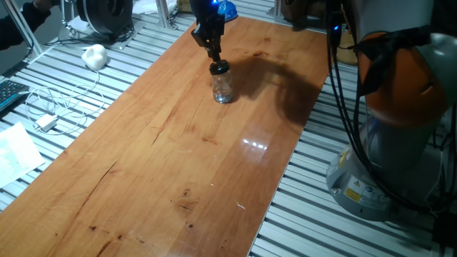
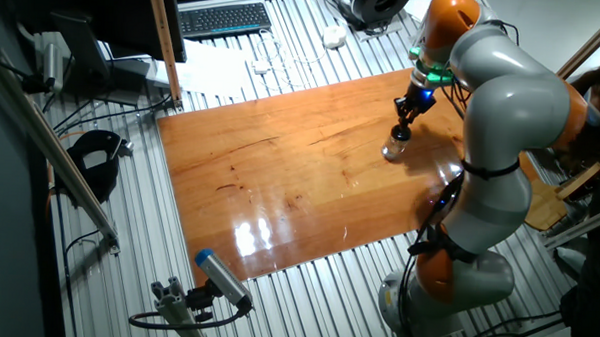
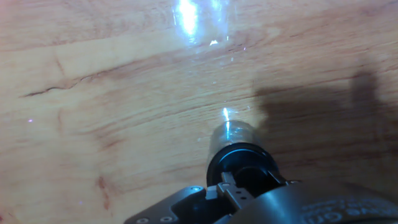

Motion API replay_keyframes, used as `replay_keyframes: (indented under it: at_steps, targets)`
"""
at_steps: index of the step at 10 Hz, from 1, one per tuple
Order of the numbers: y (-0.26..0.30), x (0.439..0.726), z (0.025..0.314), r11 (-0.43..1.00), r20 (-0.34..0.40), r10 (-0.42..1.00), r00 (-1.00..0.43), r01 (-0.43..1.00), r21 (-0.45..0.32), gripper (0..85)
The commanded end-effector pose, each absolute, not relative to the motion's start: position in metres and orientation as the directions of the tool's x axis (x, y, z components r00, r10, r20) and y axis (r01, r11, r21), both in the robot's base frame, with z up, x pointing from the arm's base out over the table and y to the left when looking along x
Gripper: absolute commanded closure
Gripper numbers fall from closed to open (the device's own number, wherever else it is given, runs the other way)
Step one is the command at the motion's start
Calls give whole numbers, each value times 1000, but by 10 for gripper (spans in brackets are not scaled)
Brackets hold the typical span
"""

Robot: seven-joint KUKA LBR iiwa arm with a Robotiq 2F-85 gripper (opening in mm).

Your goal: Screw the lid onto the jar

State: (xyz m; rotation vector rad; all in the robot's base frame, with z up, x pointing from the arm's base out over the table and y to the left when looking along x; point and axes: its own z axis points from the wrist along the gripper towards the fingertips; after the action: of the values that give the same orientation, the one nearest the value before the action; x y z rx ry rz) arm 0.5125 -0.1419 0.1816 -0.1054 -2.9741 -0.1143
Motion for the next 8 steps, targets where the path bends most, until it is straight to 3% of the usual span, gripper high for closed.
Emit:
replay_keyframes:
  at_steps: [1,8]
  targets:
    - [-142,512,184,995,146,60,-988,71,72,850]
    - [-140,509,189,998,-16,-10,-1000,-11,66,850]
